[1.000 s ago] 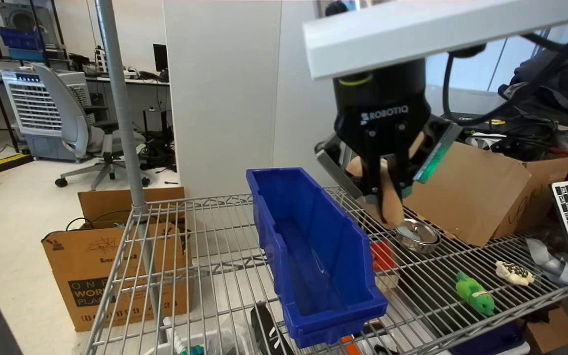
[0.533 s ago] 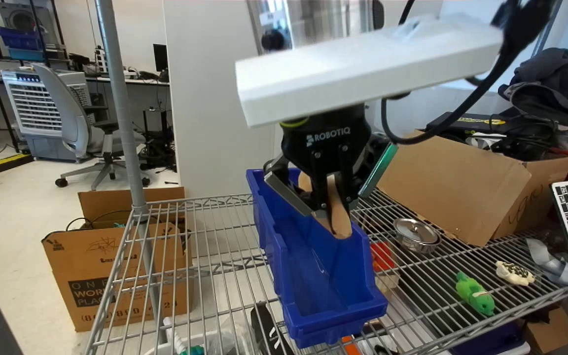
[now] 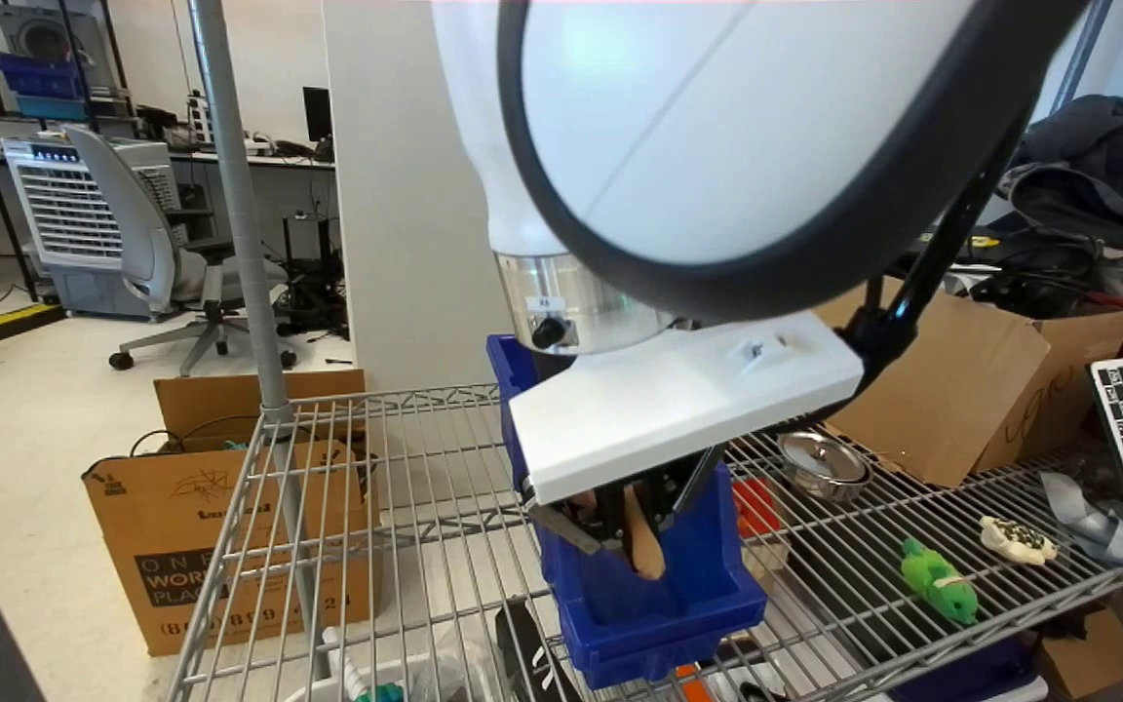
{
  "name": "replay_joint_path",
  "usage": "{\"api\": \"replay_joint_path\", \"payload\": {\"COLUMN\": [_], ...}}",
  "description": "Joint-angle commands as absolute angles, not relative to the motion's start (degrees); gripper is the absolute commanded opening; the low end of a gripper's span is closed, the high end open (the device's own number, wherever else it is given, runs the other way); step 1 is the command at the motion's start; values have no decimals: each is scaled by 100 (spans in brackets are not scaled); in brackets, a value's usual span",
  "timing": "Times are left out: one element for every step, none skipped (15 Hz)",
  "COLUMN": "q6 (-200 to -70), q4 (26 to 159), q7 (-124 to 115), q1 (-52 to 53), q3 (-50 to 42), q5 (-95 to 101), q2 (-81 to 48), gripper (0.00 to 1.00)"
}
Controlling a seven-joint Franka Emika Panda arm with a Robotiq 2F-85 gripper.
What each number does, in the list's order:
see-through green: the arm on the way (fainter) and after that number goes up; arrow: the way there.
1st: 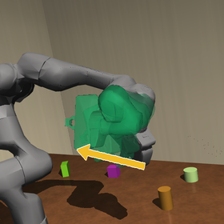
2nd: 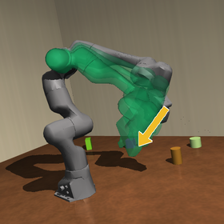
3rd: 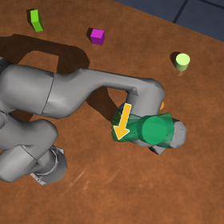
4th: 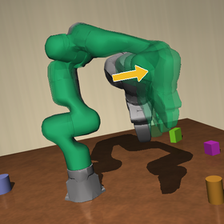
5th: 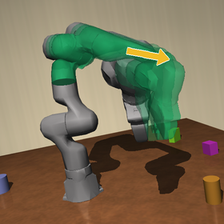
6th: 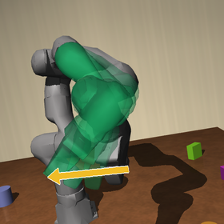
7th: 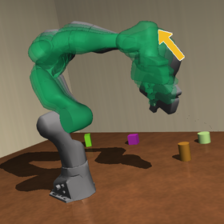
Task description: Pick up the brown plush toy and put it in the blue object
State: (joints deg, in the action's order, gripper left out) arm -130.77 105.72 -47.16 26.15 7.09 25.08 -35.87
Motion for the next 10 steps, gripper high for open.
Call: {"api": "replay_joint_path", "payload": {"q6": [-13408,-13477,-13557,-13635,-13684,-13702,-13702,-13691,-13692,-13679], "q4": [10333,10295,10265,10235,10204,10165,10155,10166,10208,10244], "q7": [-4658,-4705,-4758,-4763,-4780,-4792,-4777,-4705,-4655,-4607], "q1": [2854,2905,2964,3002,3051,3096,3130,3128,3123,3117], "q3": [425,352,268,208,143,83,43,44,52,74], "q5": [2650,2673,2701,2697,2701,2698,2692,2657,2631,2609], "q2": [-3960,-4029,-4081,-4127,-4165,-4203,-4216,-4211,-4168,-4126], "gripper": [3,3,3,3,3,37,38,45,51,58]}}
